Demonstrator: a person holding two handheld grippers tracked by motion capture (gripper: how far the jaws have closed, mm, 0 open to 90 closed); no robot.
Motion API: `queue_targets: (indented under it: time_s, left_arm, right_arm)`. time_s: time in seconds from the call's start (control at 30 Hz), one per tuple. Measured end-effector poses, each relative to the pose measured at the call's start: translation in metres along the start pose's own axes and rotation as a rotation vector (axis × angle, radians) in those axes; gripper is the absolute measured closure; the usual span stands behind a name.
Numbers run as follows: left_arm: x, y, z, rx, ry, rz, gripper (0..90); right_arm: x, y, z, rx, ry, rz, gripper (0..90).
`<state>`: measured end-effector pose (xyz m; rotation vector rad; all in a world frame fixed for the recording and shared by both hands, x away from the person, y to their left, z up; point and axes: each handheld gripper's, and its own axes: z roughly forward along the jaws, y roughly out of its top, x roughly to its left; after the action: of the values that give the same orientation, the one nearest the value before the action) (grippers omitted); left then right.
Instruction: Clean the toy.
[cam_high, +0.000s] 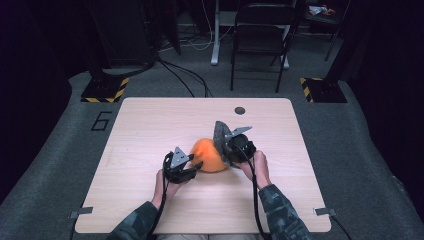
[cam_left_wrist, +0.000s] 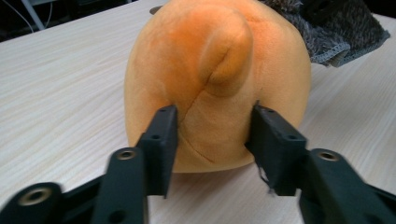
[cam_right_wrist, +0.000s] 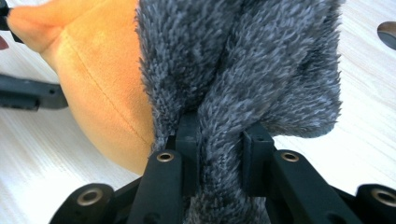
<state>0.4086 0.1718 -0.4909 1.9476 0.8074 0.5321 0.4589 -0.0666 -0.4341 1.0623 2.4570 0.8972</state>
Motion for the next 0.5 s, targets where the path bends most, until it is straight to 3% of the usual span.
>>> queue_targets:
  time_s: [0.13,0.27,0.4,0.5]
  left_arm:
    - [0.001,-0.001,0.001,-0.011,0.001,-0.007,71.9]
    - [-0.001,0.0,-0.002,-0.004,0.01,0.005,75.3]
    - [-0.001,0.001,-0.002,-0.008,0.005,0.005,75.2]
    - [-0.002,0.002,-0.002,-0.009,0.001,0.005,75.2]
  right_arm:
    - [-0.003,0.0,0.003,0.001,0.0,0.006,72.8]
    - [-0.003,0.004,-0.007,-0.036,-0.015,0.014,72.7]
    - [0.01,0.012,-0.023,-0.106,-0.027,-0.031,72.7]
    - [0.02,0.018,-0.026,-0.164,0.045,-0.025,72.7]
